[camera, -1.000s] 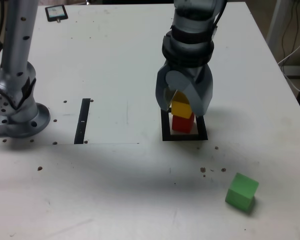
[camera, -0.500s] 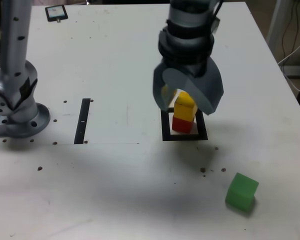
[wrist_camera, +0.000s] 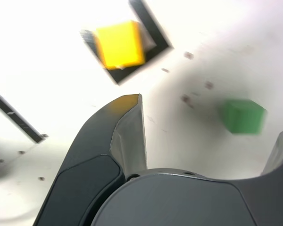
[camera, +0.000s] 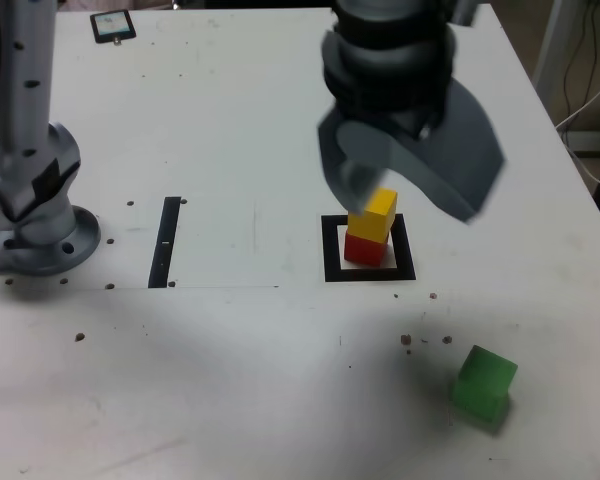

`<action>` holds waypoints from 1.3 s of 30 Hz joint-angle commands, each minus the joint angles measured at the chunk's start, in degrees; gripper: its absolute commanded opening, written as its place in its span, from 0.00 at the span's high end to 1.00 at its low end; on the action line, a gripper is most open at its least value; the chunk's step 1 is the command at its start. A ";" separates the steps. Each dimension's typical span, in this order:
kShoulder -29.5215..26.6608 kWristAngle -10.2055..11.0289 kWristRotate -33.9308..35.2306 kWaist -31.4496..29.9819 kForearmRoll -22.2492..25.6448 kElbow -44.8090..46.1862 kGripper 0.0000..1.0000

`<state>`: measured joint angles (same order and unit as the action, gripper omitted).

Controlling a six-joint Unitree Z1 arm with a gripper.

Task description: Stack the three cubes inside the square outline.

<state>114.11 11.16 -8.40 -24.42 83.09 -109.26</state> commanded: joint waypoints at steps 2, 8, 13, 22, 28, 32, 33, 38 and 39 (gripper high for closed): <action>1.95 -0.30 0.51 -1.74 0.66 -3.57 0.01; 6.82 -0.15 2.19 -3.84 2.80 -9.84 0.01; 10.35 -0.20 3.77 -4.74 3.32 -11.71 0.01; 13.99 -1.70 4.96 -5.24 2.63 -13.16 0.01; 17.10 -2.67 5.02 -5.47 2.65 -16.10 0.02; 19.30 -2.95 5.58 -5.53 2.50 -17.21 0.05; 19.65 -2.94 5.74 -5.45 2.47 -17.11 0.05; 20.44 -2.98 6.09 -4.49 2.04 -15.05 0.07; 20.56 -3.10 6.10 -4.26 1.82 -14.58 0.07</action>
<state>134.26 8.26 -2.39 -29.18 85.35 -124.67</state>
